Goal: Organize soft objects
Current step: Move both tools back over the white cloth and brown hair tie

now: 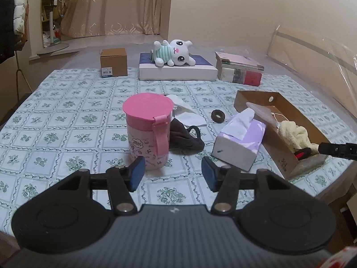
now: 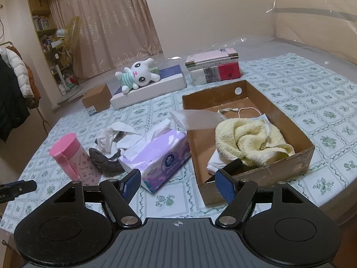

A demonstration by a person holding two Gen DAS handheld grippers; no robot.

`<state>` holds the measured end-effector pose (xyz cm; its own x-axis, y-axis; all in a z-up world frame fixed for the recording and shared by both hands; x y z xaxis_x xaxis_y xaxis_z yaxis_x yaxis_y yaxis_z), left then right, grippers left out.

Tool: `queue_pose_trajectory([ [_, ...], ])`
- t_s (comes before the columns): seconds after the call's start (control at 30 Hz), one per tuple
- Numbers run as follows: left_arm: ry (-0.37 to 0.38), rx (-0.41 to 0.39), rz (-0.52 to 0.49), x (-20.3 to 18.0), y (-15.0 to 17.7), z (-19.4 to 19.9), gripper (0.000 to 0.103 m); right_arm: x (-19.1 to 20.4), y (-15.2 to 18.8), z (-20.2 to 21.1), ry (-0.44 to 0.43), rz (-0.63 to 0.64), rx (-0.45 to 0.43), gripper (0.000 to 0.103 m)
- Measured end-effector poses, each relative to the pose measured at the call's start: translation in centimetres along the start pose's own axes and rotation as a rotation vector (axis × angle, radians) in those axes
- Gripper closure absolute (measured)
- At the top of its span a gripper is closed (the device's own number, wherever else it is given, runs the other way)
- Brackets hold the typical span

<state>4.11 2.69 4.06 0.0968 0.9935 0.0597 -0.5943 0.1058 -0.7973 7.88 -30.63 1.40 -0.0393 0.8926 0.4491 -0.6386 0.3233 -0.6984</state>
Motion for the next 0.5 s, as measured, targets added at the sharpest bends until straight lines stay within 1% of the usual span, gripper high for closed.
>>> queue_pose_trajectory([
  [0.2, 0.009, 0.004, -0.01, -0.2, -0.2, -0.4, 0.047, 0.0, -0.2, -0.4, 0.004, 0.01, 0.007, 0.03],
  [0.33, 0.011, -0.001, -0.035, 0.0, -0.9, -0.6, 0.039, 0.1, -0.6, -0.9, -0.001, 0.035, 0.013, 0.029],
  [0.5, 0.019, -0.007, -0.082, 0.5, -2.4, -1.2, 0.035, 0.8, -1.7, -2.0, -0.016, 0.106, 0.029, 0.029],
])
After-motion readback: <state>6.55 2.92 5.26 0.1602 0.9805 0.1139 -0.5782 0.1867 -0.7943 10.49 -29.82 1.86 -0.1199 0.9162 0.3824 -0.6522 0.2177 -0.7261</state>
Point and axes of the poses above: each gripper's, at about its wrist camera, not at the fingertips, and z roughly against the way its jaws point, x to its left, y to its underside, the point moved 1 cm from there along -z, roughly the way its jaws point, and after that the axes turned 10 degrees about -z, right-handed, at the moved point
